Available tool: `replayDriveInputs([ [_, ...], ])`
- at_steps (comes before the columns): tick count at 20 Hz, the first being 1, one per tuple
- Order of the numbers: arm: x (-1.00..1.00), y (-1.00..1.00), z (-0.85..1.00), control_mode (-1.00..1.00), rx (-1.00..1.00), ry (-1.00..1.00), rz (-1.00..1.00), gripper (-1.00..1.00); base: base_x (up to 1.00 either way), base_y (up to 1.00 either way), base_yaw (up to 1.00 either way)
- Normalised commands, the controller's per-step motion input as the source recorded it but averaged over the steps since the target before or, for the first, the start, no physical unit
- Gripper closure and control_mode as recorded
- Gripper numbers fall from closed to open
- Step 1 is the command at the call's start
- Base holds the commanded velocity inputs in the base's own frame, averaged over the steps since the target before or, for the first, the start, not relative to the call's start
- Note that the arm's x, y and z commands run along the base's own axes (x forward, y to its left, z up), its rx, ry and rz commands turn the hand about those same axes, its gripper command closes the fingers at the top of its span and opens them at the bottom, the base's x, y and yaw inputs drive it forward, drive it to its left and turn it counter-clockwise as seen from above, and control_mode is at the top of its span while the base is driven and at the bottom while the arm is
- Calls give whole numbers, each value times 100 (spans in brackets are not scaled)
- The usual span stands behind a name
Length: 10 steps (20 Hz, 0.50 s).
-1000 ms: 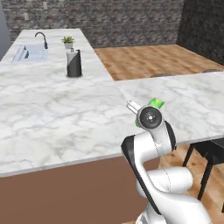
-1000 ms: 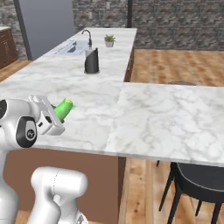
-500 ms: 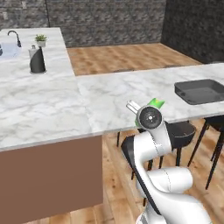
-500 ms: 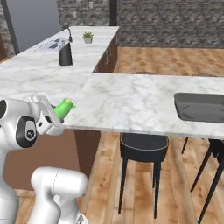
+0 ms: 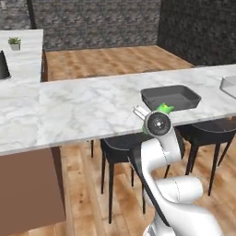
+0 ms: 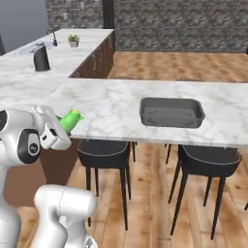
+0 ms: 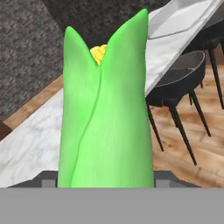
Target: Place the cold items (corn and squash) from the fridge in one tupperware on the dining counter. Place the warm items (kebab skewer and hot dog) in the stove area in another tupperware.
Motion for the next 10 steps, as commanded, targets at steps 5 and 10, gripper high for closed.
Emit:
replayDriveInputs([
  [5,0,0,0,100,0,0,0,100,5,-100,0],
  [10,0,0,0,100,0,0,0,100,9,-100,0],
])
